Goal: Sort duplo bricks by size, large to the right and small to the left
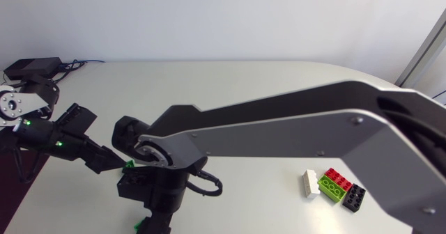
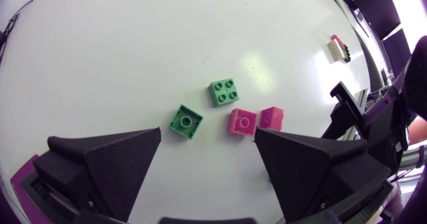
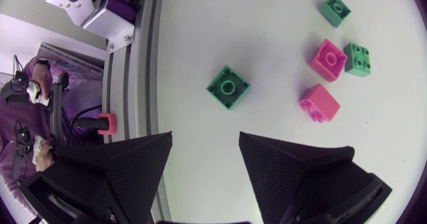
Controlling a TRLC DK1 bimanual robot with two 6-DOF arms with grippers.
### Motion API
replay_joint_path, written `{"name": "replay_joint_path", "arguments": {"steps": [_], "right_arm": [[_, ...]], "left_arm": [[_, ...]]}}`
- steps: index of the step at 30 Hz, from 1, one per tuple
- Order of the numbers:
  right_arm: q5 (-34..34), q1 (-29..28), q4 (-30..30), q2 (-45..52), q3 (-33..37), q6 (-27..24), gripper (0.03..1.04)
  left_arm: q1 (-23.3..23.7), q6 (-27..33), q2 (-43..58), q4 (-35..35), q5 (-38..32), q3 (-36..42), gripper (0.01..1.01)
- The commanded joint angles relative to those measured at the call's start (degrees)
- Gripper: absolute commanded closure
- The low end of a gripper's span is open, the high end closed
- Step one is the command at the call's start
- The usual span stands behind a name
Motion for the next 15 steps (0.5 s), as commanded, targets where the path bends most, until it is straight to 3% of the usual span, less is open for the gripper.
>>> {"name": "replay_joint_path", "arguments": {"steps": [1, 4, 15], "right_arm": [[-1.32, 1.40, -2.44, 3.58, 2.75, -4.04, 0.48], [-2.56, 2.10, -5.34, 7.01, 6.36, -6.33, 0.56], [-2.38, 5.36, -12.37, 15.71, 18.92, -9.93, 0.56]], "left_arm": [[2.21, 2.52, -0.39, -0.85, 0.80, -0.58, 0.043], [4.32, 3.84, 0.14, -1.91, 1.51, 0.21, 0.043], [8.63, 5.25, 1.64, -2.96, 2.03, 2.23, 0.043]]}}
